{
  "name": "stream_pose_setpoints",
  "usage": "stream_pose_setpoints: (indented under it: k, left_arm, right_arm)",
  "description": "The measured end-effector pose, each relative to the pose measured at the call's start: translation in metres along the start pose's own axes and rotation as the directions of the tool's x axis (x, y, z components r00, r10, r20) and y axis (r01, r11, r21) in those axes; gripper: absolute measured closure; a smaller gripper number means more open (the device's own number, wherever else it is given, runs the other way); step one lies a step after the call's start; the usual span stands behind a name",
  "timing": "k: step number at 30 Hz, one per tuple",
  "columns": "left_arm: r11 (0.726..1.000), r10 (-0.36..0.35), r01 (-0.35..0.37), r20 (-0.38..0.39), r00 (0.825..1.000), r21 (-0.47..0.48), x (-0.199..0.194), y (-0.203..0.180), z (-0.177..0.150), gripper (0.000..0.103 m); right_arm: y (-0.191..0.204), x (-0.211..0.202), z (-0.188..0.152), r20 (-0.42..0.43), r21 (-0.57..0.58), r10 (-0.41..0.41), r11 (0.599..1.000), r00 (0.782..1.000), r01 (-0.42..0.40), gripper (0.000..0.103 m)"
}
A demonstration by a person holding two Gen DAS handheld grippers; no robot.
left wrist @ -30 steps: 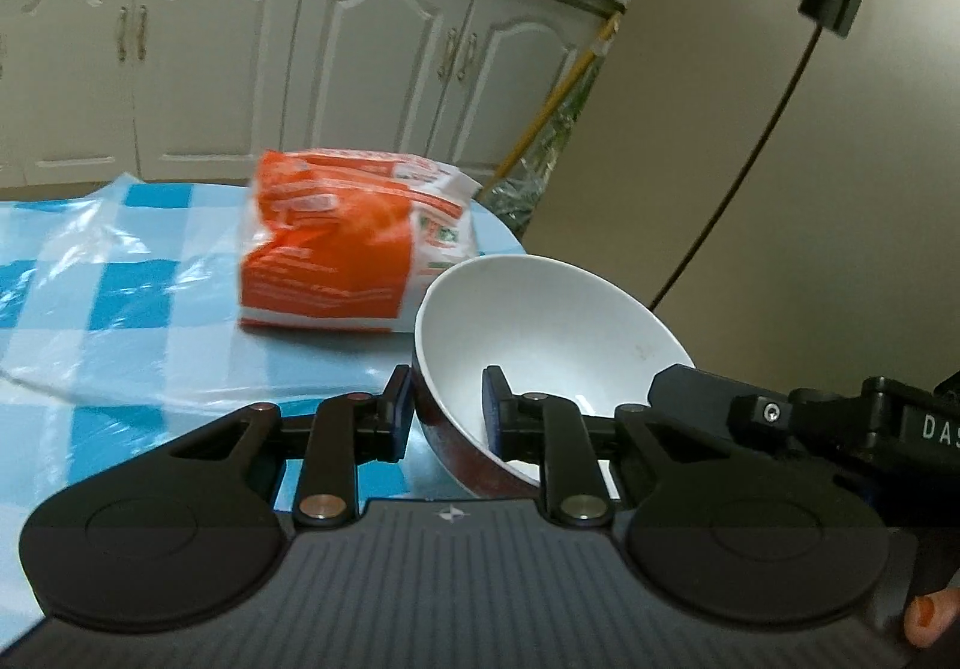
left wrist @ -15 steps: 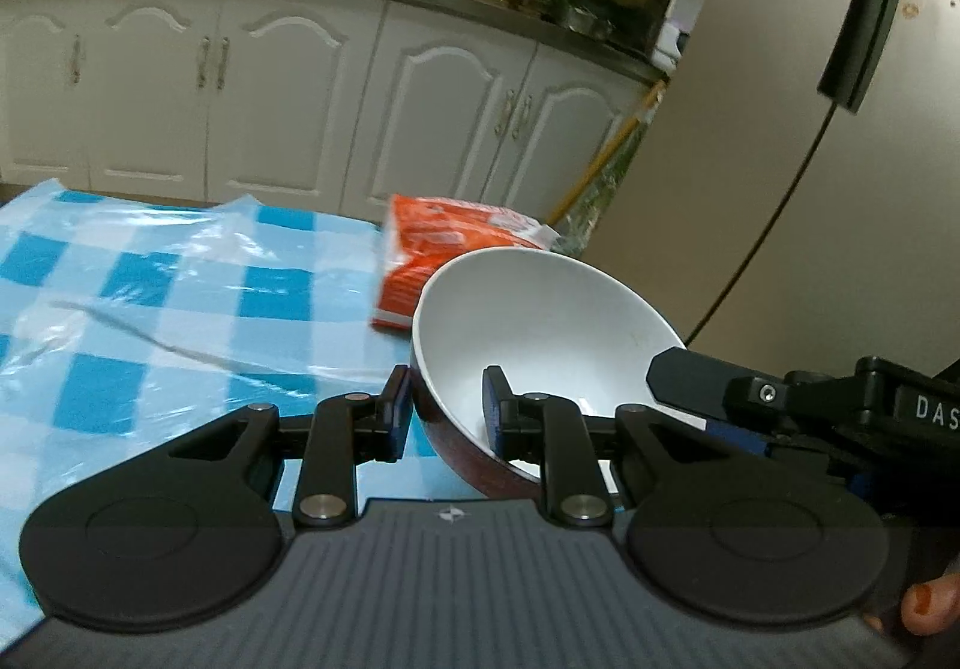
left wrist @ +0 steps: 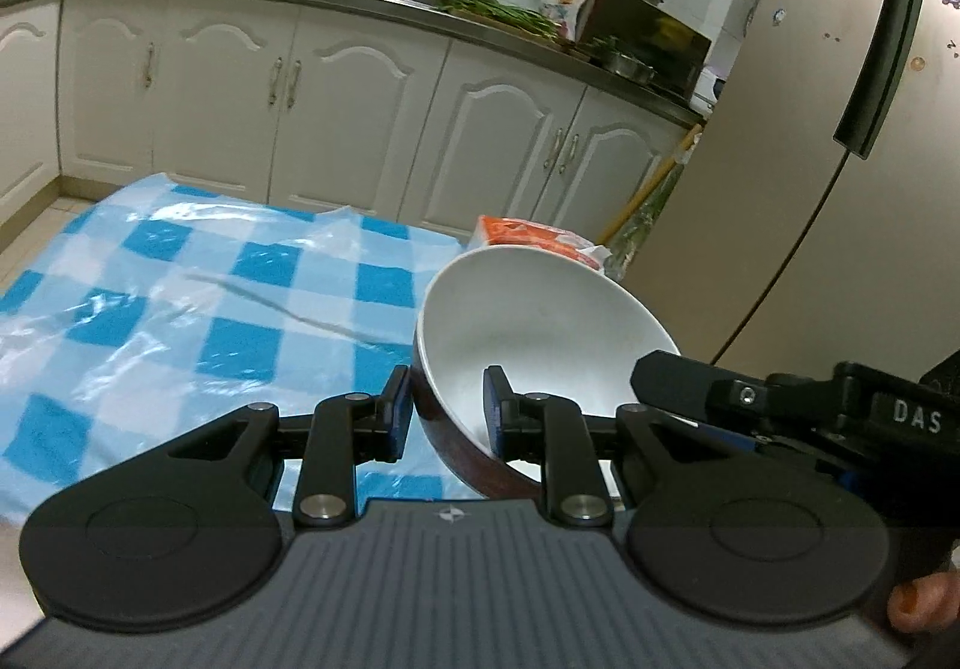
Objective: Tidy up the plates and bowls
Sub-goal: 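Lift the red-patterned bowl with both tools and carry it to the bowl stack, then lower the red-patterned bowl into the blue bowl with both tools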
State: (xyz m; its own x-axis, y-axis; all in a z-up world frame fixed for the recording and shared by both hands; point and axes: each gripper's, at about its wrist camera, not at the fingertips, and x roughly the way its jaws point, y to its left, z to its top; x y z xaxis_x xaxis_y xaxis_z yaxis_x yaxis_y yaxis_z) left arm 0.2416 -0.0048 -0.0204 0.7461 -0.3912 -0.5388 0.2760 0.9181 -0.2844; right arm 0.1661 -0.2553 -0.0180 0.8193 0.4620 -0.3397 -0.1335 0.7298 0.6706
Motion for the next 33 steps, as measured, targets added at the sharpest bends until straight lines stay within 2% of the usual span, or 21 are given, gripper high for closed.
stream_pose_setpoints:
  k: [19,33]
  left_arm:
    - [0.994,0.071,-0.066,0.053,0.996,-0.086,-0.068,0.056,-0.027,0.080]
    - [0.978,0.153,-0.138,0.091,0.984,-0.158,-0.117,0.097,-0.049,0.081]
  right_arm:
    - [0.069,0.021,-0.042,-0.127,-0.070,0.052,0.996,0.991,-0.061,0.045]
    - [0.124,0.055,-0.079,-0.237,-0.120,0.084,0.986,0.968,-0.115,0.046]
